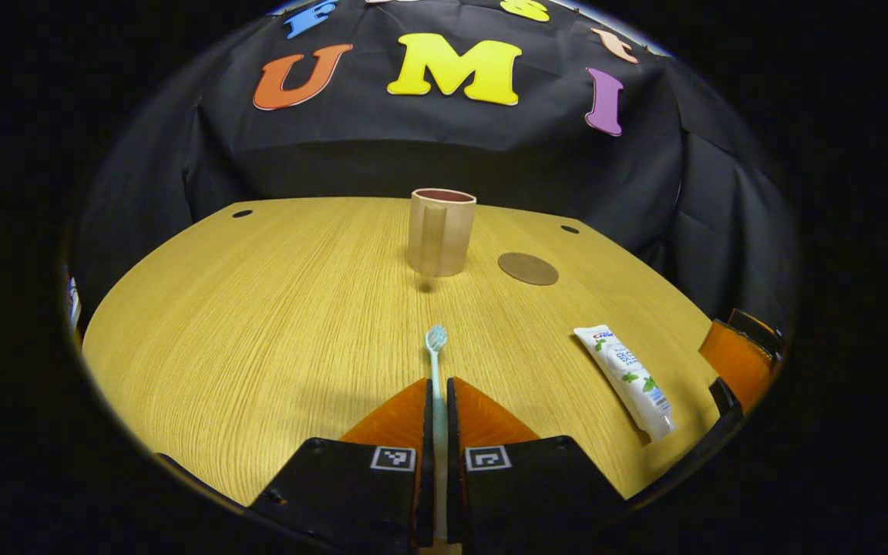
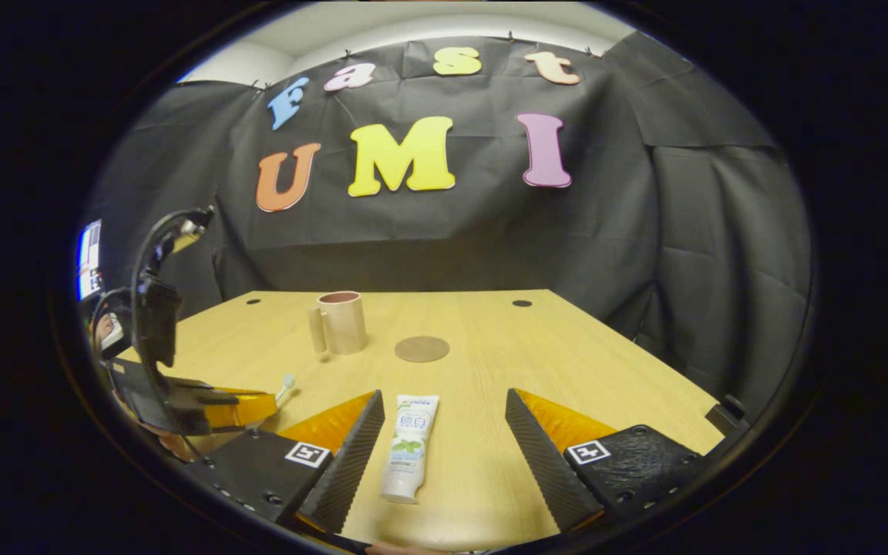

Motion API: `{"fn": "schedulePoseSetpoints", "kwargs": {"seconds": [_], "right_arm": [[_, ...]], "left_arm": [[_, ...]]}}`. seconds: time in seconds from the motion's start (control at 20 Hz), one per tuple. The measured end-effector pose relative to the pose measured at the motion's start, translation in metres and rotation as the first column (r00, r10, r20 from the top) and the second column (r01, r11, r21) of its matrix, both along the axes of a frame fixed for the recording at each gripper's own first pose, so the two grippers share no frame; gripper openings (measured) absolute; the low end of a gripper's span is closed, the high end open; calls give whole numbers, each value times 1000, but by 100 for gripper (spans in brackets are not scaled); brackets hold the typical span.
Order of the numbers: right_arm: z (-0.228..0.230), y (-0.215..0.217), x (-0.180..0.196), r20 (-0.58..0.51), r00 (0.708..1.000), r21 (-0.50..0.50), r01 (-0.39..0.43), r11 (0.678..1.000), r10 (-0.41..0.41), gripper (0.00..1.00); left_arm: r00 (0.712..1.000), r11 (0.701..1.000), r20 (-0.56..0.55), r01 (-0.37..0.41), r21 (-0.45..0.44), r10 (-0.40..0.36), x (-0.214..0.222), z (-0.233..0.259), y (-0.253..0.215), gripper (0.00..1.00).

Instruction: Put the toothbrush and toothpaste on the desktop into the cup, then pick up the cup and place it on the coaster on the desktop.

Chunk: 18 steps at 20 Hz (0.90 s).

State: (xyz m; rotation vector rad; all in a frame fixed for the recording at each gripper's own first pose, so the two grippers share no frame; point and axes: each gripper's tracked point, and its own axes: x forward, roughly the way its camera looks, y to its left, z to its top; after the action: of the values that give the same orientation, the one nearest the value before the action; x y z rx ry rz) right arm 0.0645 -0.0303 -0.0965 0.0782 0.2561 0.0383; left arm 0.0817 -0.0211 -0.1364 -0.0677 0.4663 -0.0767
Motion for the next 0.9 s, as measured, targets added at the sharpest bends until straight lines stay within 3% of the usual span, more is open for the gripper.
{"fn": "schedulePoseSetpoints", "kwargs": {"seconds": [0.75, 0.85, 0.9], "right_arm": [[-56, 25, 29, -180, 984, -33, 5, 999, -11, 95], [-61, 27, 32, -210, 978, -14, 6, 1000, -9, 92], [-64, 27, 33, -225, 974, -8, 8, 1000, -10, 84]], "left_arm": [[967, 996, 240, 92, -15, -86, -30, 87, -21, 9], [961, 995, 260, 95, -4, -91, -32, 95, -21, 10], [959, 995, 268, 97, -1, -93, -32, 98, -22, 9]]}}
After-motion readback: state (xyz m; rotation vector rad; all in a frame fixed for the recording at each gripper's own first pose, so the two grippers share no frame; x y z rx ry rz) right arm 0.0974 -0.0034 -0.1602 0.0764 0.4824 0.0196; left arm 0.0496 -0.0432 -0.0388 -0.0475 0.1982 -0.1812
